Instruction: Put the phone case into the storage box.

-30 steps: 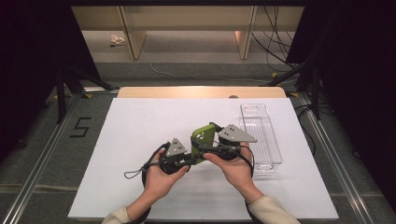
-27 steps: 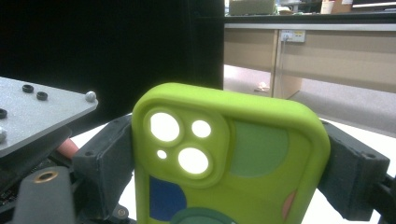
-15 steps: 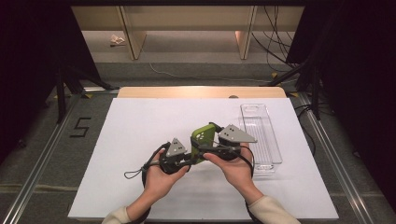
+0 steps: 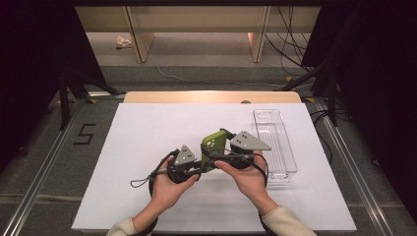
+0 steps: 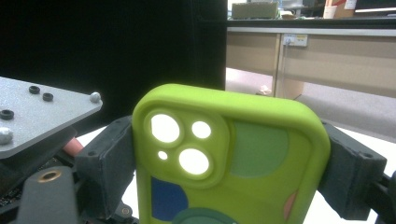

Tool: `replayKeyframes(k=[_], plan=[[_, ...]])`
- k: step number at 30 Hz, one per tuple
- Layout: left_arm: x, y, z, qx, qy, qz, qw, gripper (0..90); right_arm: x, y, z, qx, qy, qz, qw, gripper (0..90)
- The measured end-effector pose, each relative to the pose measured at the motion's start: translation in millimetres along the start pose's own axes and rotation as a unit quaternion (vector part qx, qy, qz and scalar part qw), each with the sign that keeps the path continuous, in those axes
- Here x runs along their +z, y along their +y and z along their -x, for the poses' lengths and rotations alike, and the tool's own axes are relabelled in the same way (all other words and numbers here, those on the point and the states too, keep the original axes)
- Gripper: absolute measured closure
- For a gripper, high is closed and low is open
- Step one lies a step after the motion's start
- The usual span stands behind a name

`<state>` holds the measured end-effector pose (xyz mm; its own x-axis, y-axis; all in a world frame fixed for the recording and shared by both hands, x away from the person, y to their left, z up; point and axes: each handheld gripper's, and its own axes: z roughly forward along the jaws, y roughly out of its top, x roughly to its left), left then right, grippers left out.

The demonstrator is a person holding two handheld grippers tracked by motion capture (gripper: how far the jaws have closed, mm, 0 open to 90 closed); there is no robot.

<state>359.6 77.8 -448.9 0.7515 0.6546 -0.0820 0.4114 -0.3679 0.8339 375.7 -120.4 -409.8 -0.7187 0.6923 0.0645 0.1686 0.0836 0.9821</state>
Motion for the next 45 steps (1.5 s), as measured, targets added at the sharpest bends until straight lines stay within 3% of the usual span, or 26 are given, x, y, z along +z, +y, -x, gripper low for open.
replayKeyframes(k=[7,17,22,28,36,45], plan=[[0.3,-0.8,-2.5,0.004,-0.005,0.001,1.0,66.2,-1.9,1.9,2.1,-0.002,-0.005,0.006,1.0,17.4],[-3.1,0.2,-6.7,0.027,-0.011,0.0,0.9996,37.1,-6.2,5.9,8.7,-0.001,-0.014,0.012,0.9998,17.3],[-4.7,0.7,-10.0,0.025,-0.021,-0.005,0.9995,21.0,-7.6,6.9,10.9,0.002,-0.018,0.012,0.9998,17.3],[-5.5,-0.8,-11.4,0.033,-0.021,-0.013,0.9991,9.8,-8.7,7.5,13.5,0.002,-0.02,0.012,0.9997,17.3],[-10.9,-2.0,-14.2,0.041,-0.022,-0.01,0.9989,2.2,-11.8,9.9,18.6,0.004,-0.027,0.015,0.9995,17.3],[-20.4,-4.3,-21.4,0.045,-0.015,-0.007,0.9988,0.0,-15.5,13.1,23.8,0.006,-0.035,0.019,0.9992,17.3]])
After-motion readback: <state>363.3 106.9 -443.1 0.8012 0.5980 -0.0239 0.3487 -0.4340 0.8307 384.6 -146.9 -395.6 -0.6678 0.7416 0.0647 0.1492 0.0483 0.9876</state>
